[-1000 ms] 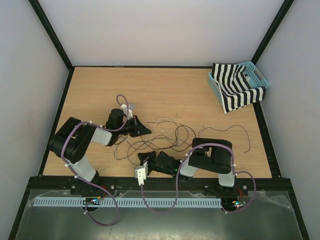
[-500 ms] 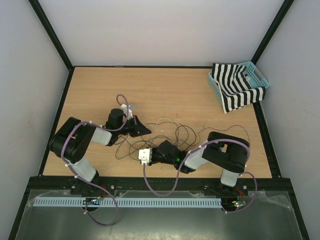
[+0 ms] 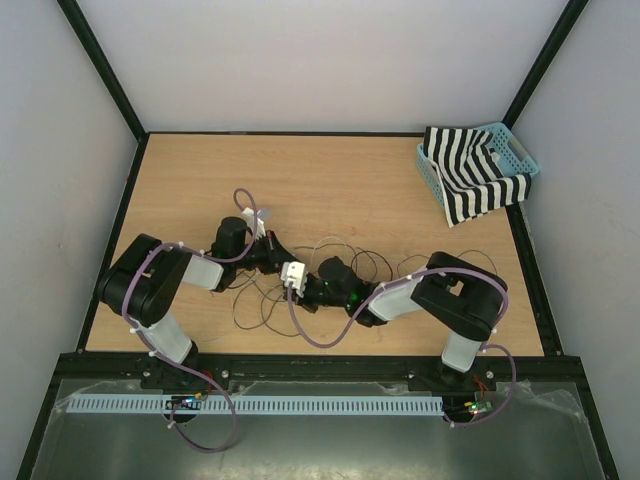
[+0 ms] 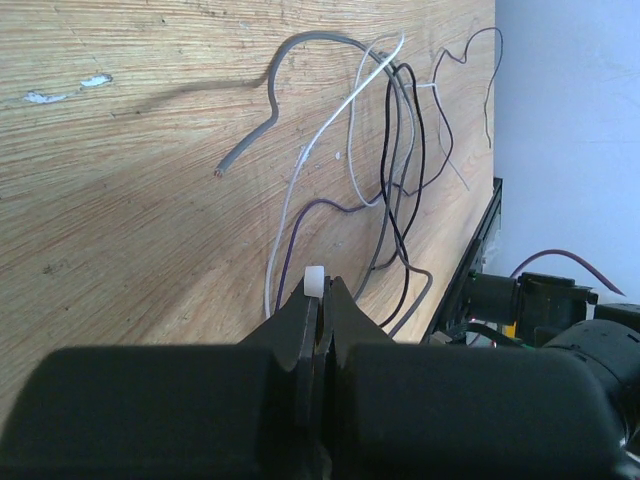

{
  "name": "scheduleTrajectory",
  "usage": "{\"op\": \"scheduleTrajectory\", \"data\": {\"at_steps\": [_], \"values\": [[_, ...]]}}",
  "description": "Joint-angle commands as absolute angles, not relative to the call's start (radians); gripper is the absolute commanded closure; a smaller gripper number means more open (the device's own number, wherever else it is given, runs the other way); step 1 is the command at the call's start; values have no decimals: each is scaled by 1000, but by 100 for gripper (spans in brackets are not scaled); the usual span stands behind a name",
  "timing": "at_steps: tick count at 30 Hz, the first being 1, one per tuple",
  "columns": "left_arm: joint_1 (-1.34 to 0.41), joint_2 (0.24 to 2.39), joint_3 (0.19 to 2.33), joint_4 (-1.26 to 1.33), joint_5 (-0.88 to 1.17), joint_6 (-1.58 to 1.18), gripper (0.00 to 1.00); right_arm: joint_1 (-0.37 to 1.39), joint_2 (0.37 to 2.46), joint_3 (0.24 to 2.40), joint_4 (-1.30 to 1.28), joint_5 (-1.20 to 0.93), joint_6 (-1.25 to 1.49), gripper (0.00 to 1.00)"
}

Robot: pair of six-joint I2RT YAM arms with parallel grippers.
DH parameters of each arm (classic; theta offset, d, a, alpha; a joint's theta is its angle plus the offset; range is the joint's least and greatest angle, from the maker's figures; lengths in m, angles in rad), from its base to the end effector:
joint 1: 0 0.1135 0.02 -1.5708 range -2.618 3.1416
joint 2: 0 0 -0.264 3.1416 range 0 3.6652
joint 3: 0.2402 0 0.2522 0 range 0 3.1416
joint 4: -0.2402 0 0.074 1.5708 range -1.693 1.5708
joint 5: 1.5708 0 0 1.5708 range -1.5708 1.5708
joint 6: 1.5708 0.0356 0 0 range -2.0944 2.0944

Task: Zip-tie the wires
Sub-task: Tie the cable at the center of the board.

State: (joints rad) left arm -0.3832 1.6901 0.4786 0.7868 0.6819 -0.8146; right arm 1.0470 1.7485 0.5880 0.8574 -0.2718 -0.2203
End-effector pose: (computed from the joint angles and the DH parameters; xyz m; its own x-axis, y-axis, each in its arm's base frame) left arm 0.2572 -0.1279 0.1255 -0.8609 -0.2619 -0.4363 0.2866 0.4588 -0.8410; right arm 0.1532 0.2843 0.1403 0.0646 -0.3090 -0.9489 -0.9717 0.1972 -0.1304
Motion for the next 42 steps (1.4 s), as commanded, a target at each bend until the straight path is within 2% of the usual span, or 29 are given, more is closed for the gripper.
{"op": "scheduleTrajectory", "data": {"at_steps": [1,9,19,37,42], "values": [[-383,1667,503,811,710,-799,100,1023,1716,605,833,-312,-113,100],[-383,1667,490,849,695,-810,100,1020,1690,557,882,-240,-53,100],[-367,1639,418,1043,674,-816,100,1014,1633,457,1002,-177,64,100],[-378,1461,289,1133,624,-592,100,982,1545,400,1054,-209,259,100],[-387,1474,288,1134,616,-575,100,978,1548,387,1102,-236,273,100]]}}
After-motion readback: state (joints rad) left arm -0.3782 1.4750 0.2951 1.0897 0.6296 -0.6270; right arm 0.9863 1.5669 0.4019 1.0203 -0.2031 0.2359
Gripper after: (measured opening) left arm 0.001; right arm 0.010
